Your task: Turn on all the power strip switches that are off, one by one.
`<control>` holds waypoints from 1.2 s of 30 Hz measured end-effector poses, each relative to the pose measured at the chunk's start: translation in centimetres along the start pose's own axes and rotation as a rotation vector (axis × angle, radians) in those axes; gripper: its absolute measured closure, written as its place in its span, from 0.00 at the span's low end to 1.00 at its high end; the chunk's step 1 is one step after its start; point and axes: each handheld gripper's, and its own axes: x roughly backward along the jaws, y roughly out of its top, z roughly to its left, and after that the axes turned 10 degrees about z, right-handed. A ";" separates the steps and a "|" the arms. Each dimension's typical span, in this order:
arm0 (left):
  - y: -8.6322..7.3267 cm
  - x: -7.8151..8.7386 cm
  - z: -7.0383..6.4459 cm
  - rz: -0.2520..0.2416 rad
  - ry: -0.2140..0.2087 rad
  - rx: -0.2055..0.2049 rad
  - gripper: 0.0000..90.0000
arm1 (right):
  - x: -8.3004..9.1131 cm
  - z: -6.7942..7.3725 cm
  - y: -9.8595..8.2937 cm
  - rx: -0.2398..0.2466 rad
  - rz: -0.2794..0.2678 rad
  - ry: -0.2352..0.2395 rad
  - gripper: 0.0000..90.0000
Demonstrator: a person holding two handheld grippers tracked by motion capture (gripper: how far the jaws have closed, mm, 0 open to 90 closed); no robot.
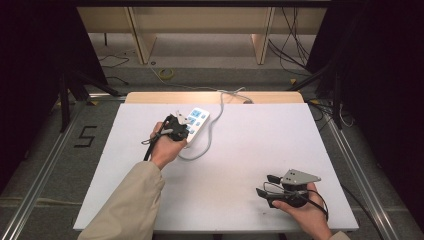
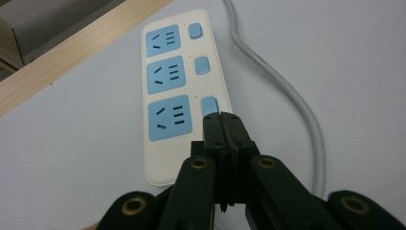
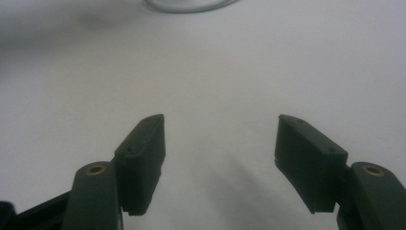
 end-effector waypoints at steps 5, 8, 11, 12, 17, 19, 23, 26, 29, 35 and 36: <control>0.2 -0.4 0.2 0.008 0.002 -0.003 1.00 | 0.0 0.0 0.0 0.002 -0.002 0.002 0.40; 0.4 -0.6 0.2 0.009 0.006 -0.008 1.00 | -0.1 0.0 0.0 0.003 -0.002 0.002 0.40; 0.7 -0.8 0.2 0.019 0.003 -0.016 1.00 | -0.1 0.0 0.0 0.000 -0.003 0.003 0.40; 0.8 -0.9 0.2 0.021 0.003 -0.016 1.00 | -0.1 0.0 0.0 0.000 -0.003 0.003 0.40; 1.4 -1.4 -0.1 0.017 -0.003 -0.018 1.00 | -0.1 0.0 0.0 -0.002 -0.003 0.005 0.40; 1.5 -1.5 -0.1 0.025 -0.004 -0.026 1.00 | 0.0 0.0 0.0 -0.005 0.000 0.005 0.40; 1.8 -1.7 0.1 0.032 -0.002 -0.026 1.00 | 0.0 0.0 -0.2 0.000 0.001 0.002 0.40; 2.1 -2.0 0.2 0.038 -0.002 -0.027 1.00 | 0.1 0.1 -0.3 -0.002 0.002 -0.001 0.40; 2.4 -2.3 0.3 0.041 -0.003 -0.027 1.00 | 0.2 0.1 -0.4 -0.006 0.001 -0.004 0.40; 2.8 -3.0 0.5 0.066 -0.003 -0.030 1.00 | 0.3 0.0 -0.5 -0.007 0.001 -0.008 0.40; 2.9 -3.1 0.5 0.064 -0.008 -0.026 1.00 | 0.4 0.0 -0.5 -0.010 0.000 -0.009 0.40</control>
